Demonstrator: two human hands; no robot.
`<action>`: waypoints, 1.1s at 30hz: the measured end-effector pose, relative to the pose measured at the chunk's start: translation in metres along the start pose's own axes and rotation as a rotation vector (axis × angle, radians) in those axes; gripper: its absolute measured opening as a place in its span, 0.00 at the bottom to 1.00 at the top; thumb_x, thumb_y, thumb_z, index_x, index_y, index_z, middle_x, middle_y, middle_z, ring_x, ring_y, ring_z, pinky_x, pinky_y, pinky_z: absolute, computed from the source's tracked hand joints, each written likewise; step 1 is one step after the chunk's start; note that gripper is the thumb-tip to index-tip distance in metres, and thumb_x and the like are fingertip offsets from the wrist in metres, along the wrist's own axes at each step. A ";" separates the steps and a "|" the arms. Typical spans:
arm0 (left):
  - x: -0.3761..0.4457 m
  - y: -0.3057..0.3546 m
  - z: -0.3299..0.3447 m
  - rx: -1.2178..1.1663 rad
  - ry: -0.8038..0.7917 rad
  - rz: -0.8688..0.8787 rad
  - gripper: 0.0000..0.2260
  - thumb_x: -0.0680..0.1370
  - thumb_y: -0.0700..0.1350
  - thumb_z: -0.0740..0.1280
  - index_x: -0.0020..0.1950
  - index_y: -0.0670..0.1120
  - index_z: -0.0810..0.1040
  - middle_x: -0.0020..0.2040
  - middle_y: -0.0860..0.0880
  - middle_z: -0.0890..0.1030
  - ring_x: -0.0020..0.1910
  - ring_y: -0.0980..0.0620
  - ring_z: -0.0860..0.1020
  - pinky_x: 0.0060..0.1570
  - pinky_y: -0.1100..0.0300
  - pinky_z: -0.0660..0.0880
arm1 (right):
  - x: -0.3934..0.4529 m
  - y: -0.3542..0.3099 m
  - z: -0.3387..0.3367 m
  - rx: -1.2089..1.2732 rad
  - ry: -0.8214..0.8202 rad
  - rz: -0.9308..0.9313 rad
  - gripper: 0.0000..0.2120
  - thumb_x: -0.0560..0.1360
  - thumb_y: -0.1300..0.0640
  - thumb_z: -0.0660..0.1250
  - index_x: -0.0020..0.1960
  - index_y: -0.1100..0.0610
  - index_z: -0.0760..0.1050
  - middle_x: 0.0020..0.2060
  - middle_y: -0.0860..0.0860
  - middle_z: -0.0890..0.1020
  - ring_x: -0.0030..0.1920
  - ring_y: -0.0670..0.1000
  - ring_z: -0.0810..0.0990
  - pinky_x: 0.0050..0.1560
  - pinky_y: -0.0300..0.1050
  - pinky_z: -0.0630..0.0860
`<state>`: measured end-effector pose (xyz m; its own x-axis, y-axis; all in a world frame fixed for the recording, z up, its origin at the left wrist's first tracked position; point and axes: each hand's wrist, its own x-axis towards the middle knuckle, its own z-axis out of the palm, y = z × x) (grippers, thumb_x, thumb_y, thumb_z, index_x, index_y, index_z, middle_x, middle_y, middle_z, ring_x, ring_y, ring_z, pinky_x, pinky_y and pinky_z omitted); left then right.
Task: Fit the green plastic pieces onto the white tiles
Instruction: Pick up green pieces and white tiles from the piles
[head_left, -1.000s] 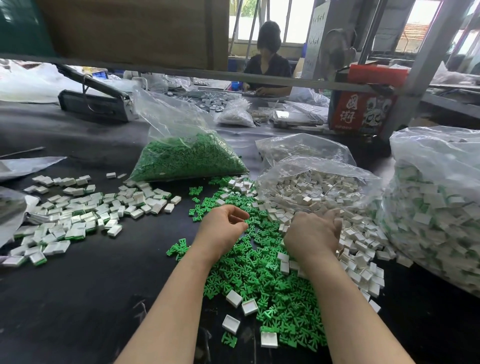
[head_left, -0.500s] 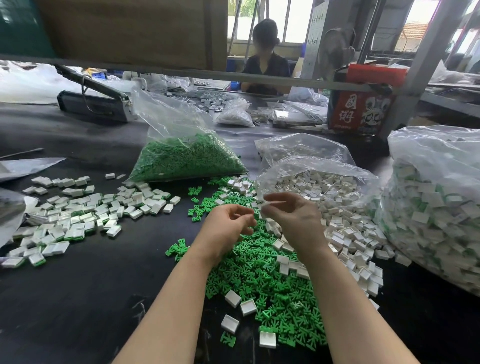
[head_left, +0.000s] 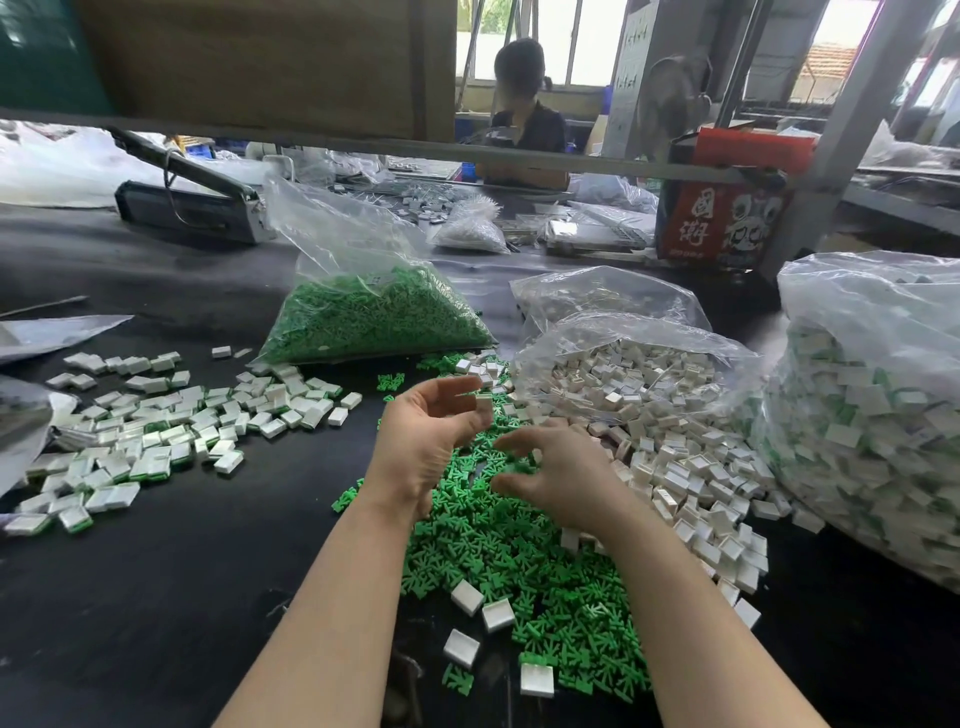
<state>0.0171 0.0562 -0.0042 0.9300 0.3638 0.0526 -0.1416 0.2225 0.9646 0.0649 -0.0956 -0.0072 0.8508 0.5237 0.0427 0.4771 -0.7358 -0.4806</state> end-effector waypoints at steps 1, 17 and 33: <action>0.000 0.001 0.001 0.000 0.005 0.029 0.16 0.65 0.38 0.77 0.51 0.44 0.82 0.43 0.49 0.85 0.42 0.56 0.82 0.39 0.67 0.76 | 0.000 -0.001 0.003 -0.084 -0.054 0.008 0.21 0.72 0.41 0.72 0.63 0.41 0.76 0.59 0.45 0.77 0.62 0.50 0.72 0.66 0.54 0.69; -0.002 0.004 0.003 -0.018 0.025 0.053 0.07 0.73 0.35 0.72 0.46 0.47 0.83 0.42 0.48 0.85 0.42 0.53 0.83 0.38 0.66 0.77 | 0.001 -0.002 -0.002 0.674 0.219 0.047 0.05 0.76 0.62 0.69 0.50 0.56 0.81 0.44 0.52 0.85 0.42 0.46 0.82 0.39 0.32 0.77; -0.007 0.006 0.014 0.114 -0.043 0.070 0.08 0.72 0.42 0.74 0.49 0.42 0.82 0.39 0.48 0.85 0.37 0.53 0.83 0.39 0.64 0.78 | -0.002 -0.006 -0.017 1.279 0.389 -0.007 0.08 0.71 0.66 0.72 0.50 0.64 0.81 0.39 0.49 0.85 0.35 0.40 0.80 0.36 0.31 0.74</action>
<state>0.0143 0.0424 0.0044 0.9331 0.3354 0.1295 -0.1697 0.0932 0.9811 0.0638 -0.1000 0.0103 0.9582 0.2131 0.1910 0.1233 0.2950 -0.9475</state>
